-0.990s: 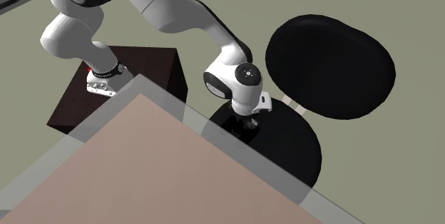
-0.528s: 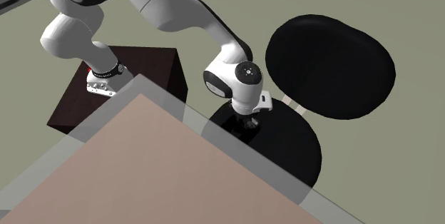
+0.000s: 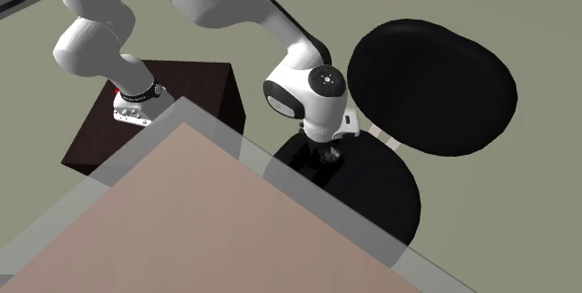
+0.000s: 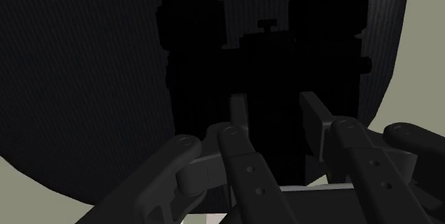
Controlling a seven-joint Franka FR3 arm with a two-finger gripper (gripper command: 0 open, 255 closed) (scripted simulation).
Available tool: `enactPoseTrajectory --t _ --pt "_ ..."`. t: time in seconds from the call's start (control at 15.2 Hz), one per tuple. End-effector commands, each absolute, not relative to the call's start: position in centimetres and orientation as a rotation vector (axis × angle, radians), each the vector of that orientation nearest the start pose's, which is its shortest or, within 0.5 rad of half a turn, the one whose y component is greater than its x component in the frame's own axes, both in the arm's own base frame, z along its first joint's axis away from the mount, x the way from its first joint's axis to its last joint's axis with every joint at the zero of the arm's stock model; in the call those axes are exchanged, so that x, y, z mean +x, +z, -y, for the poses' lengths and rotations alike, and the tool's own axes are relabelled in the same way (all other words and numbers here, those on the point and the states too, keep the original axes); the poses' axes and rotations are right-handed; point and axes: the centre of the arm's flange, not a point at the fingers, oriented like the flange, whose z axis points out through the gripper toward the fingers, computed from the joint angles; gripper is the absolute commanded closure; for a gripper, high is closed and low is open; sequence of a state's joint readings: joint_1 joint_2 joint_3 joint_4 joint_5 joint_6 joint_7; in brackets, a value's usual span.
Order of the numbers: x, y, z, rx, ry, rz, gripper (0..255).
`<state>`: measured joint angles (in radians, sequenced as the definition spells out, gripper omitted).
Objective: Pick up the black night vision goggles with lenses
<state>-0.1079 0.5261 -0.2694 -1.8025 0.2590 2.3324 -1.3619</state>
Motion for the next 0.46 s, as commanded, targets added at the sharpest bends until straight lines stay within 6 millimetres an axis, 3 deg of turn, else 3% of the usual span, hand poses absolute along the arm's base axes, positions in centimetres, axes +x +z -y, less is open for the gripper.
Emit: enactPoseTrajectory --t 0.0,0.26,0.4 --pt "61.6 27.6 22.5 -2.853 -0.098 1.282 255" --pt "61.6 29.7 22.5 -2.853 -0.098 1.282 255" --pt "61.6 29.8 22.5 -2.853 -0.098 1.282 255"
